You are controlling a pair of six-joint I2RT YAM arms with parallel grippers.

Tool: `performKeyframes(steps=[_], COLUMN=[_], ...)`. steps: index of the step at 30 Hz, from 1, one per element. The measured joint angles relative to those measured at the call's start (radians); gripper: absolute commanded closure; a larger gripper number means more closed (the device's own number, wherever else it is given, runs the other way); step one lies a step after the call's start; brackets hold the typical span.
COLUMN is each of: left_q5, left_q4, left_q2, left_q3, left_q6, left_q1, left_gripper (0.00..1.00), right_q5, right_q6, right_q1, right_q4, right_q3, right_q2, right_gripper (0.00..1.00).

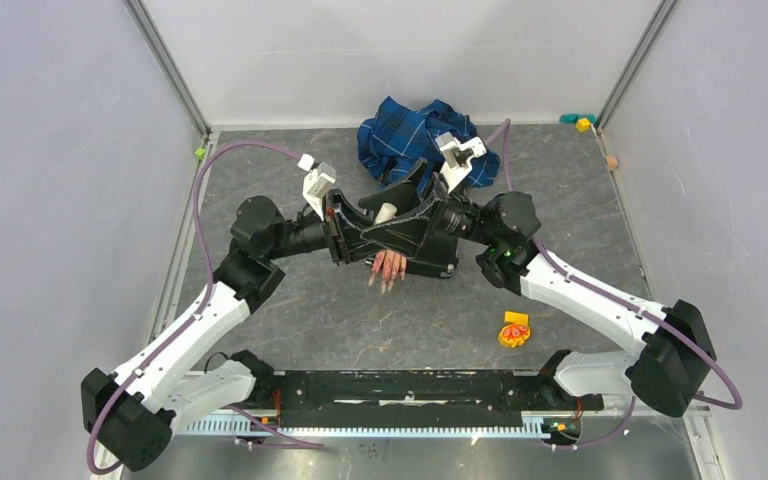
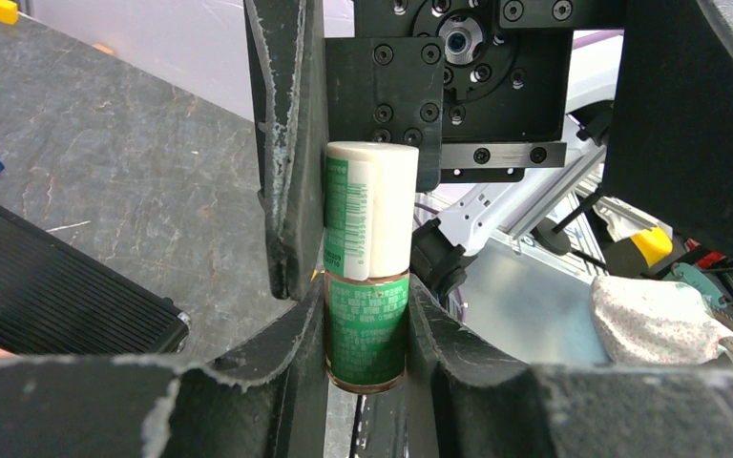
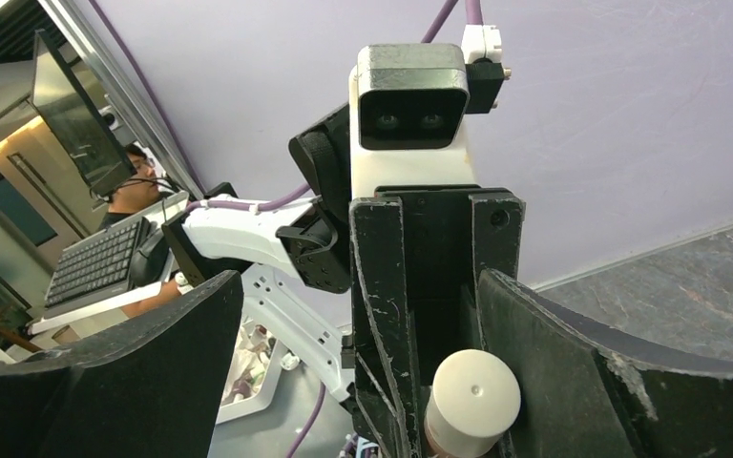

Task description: Paint the nails

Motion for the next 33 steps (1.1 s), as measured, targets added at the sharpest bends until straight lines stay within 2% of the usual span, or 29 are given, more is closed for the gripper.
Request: performKeyframes(steps=[28, 33], left_q5=[-0.137, -0.215], left_q4=[-0.172, -0.189], left_q2=[-0.079, -0.089], left_q3=[0.028, 0.033], left_q6=[0.05, 0.051], left_q1=[0.033, 0.062], left_gripper=[0.98, 0.98], right_q5=[0.001, -0.019], right_q6=[-0.092, -0.1], right_q1=[-0.017, -0.013], right_q4=[-0.225, -0.246], right_q3=[0.005, 0.005], right_q2=[-0.077, -0.111], right_gripper=[0.03, 0.03])
